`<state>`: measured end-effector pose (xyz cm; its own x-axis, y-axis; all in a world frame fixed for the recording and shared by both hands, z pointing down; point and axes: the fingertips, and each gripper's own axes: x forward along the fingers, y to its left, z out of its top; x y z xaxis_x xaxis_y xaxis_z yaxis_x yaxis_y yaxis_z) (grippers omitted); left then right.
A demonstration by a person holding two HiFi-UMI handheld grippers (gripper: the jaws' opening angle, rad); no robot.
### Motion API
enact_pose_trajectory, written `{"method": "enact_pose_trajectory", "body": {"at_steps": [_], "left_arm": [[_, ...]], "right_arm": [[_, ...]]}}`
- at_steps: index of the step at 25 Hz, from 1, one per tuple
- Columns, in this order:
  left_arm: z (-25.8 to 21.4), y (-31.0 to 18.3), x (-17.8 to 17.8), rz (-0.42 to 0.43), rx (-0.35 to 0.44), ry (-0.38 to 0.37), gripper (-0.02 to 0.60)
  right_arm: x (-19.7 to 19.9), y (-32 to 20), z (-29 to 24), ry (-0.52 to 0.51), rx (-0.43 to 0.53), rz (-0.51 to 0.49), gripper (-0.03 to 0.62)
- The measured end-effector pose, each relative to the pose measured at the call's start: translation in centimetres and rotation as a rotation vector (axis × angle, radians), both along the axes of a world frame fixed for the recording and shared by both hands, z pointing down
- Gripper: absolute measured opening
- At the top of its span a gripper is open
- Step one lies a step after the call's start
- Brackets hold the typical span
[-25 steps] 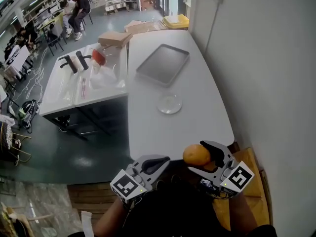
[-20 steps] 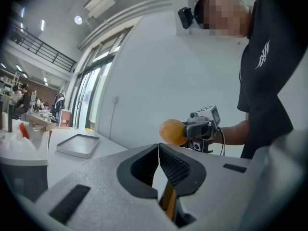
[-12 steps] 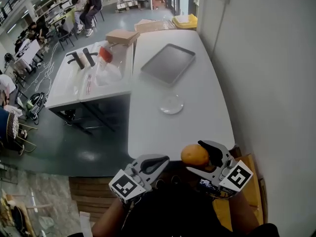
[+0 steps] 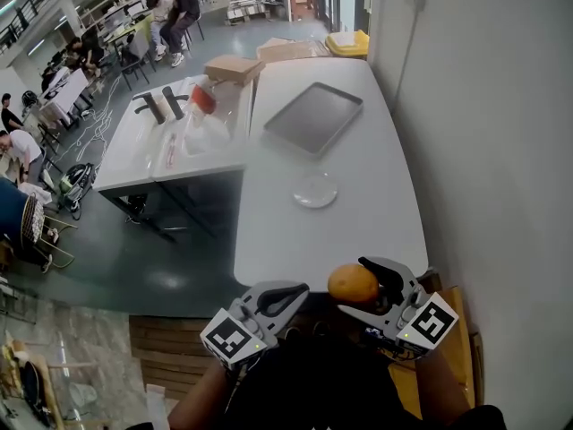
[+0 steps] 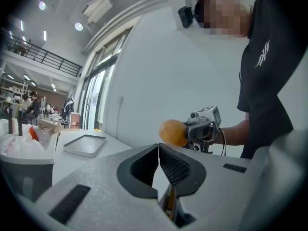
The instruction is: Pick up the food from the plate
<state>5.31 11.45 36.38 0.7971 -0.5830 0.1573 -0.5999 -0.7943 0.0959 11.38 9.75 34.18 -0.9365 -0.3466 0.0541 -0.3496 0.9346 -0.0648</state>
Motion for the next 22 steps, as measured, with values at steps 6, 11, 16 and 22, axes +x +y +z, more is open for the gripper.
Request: {"method": "enact_pose_trajectory", "body": {"at_steps": [6,11,16,22], "left_arm": [[0.2,-0.1,0.2,-0.022,0.007,-0.008,0.009],[0.2,-0.6,0.1,-0.048,0.0,-0.018,0.009],[0.1,-0.7,-0.5,-0.071,0.009,-0.027,0.009],[0.7,-1.4,-0.9,-0.091,0.001,-0.035,0.009]], "right_arm": [[0.8,-0.7,0.5,-0.024,-0.011,0.01,0.351],[1.1,-1.5,0.3,-0.049,-0.018,0.006,0.351],[0.3,-1.9,0.7,-0.061,-0.022,-0.015,0.351],[-0.2,-3.0,1.1,-0.068,-0.027,-0.038,0.351]]}}
